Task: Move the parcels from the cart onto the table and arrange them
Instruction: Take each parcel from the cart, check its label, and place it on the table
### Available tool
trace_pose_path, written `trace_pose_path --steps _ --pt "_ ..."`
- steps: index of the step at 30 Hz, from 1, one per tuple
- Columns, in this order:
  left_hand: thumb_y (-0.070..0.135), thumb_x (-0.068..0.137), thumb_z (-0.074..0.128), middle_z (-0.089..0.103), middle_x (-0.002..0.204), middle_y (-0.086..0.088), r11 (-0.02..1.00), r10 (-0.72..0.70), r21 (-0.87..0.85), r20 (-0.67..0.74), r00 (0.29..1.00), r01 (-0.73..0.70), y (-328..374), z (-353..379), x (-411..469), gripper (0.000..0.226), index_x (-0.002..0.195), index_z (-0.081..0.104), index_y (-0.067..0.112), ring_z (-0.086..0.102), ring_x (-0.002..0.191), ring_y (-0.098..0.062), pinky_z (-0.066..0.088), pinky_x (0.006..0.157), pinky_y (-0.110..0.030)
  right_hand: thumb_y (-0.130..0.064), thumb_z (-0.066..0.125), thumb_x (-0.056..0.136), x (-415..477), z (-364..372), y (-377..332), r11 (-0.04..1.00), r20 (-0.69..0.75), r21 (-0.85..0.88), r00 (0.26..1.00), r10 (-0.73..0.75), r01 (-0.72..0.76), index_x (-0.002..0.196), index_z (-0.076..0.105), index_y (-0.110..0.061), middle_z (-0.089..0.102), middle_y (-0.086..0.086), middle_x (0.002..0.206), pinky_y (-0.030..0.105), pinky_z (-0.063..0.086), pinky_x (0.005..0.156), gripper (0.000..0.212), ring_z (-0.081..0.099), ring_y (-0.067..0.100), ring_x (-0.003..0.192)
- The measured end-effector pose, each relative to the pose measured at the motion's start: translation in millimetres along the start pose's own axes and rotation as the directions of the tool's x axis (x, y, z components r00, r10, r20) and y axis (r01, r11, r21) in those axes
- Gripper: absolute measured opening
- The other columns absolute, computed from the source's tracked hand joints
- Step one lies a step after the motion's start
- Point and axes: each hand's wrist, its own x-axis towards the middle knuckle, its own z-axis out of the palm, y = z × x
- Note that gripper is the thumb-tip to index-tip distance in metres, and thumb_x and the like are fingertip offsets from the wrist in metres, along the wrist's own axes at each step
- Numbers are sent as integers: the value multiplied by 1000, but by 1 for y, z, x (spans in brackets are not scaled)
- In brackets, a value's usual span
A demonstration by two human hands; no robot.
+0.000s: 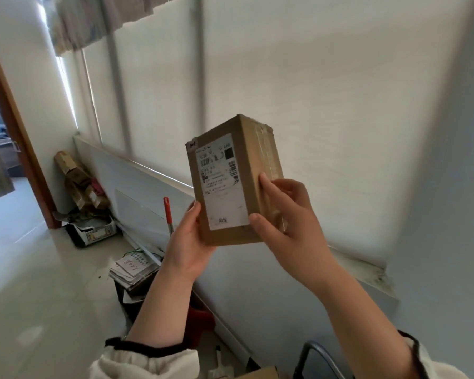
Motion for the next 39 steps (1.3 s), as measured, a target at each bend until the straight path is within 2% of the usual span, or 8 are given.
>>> trace_pose_path --steps 2,6,12,18,24,30,34,39 --pt "36 94 43 53 134 -16 997 48 65 -29 998 -46 9 0 1 49 138 43 16 51 124 -31 47 96 -45 -32 56 84 3 -3 2 995 -34 98 999 -13 16 142 38 -25 39 -11 124 2 35 89 61 38 -12 114" --pt "36 75 72 63 123 -6 925 293 249 17 956 -287 30 6 -1 59 126 53 15 59 115 -23 54 87 -37 -18 60 84 10 -11 14 984 -128 55 979 -160 168 140 40 -23 46 -9 131 5 35 93 60 41 -6 121" --pt "-5 78 63 69 106 14 675 540 516 139 830 -527 33 18 -2 40 109 53 19 62 106 -5 49 87 -18 6 63 79 14 1 37 978 -344 -58 916 -207 200 130 50 -10 47 -12 117 18 47 92 55 52 5 109" --pt "2 72 62 71 101 12 683 507 553 111 855 -477 15 8 -5 34 101 53 18 65 102 -11 54 89 -37 4 61 81 4 16 48 987 -341 6 928 -149 161 124 53 -5 43 -17 109 16 50 88 45 51 -1 105" --pt "8 81 69 67 112 7 593 503 694 79 861 -409 34 18 2 34 105 59 31 65 100 -10 55 78 -25 -15 58 82 18 2 33 985 -297 160 955 -16 66 133 50 -21 48 -14 105 24 47 93 51 52 8 110" --pt "39 87 61 70 79 5 527 305 850 -190 933 1 47 25 11 19 86 66 20 63 54 3 45 44 -9 -29 61 88 22 -14 18 932 140 292 974 178 -212 103 49 -57 48 -6 115 20 46 90 34 54 4 112" --pt "46 87 58 71 80 2 488 145 850 -301 942 196 40 12 5 27 80 67 22 68 72 -16 57 67 -30 -43 62 84 12 -9 30 941 362 175 908 211 -288 122 49 -52 46 -7 123 22 46 91 42 52 9 116" --pt "53 87 53 71 90 -4 536 145 831 -264 954 149 35 6 -3 29 79 67 28 66 91 -23 52 87 -44 -42 62 84 9 -2 34 919 303 283 935 185 -274 111 53 -53 56 -12 123 20 49 90 31 59 4 109"
